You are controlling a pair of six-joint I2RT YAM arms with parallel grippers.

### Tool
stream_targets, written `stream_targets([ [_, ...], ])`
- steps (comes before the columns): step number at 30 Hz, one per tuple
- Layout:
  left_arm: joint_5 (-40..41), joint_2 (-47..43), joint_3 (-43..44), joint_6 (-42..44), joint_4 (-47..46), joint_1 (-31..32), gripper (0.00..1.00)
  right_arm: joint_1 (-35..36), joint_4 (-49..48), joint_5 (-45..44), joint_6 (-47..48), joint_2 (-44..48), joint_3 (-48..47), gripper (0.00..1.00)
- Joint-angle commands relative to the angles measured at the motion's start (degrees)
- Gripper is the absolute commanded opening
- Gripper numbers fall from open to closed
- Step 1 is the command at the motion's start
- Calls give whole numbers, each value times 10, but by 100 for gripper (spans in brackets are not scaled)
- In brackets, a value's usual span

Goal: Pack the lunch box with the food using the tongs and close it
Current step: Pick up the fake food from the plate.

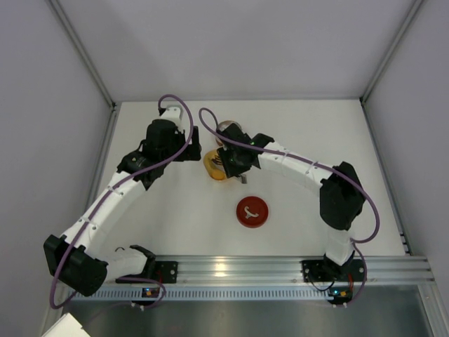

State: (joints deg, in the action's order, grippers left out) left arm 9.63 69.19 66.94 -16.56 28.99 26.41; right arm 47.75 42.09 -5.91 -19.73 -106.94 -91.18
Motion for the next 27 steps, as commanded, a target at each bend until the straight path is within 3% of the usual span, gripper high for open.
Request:
stream_targets([
  [1, -5, 2, 0, 1, -3, 0, 99, 13, -35, 1, -4, -6, -26, 36],
  [11, -7, 4, -1, 0, -3, 0, 99, 13, -20, -19, 2, 0, -40, 27],
  [27, -7, 3, -1, 0, -2, 0, 99, -24, 0, -42, 14, 40, -75, 28],
])
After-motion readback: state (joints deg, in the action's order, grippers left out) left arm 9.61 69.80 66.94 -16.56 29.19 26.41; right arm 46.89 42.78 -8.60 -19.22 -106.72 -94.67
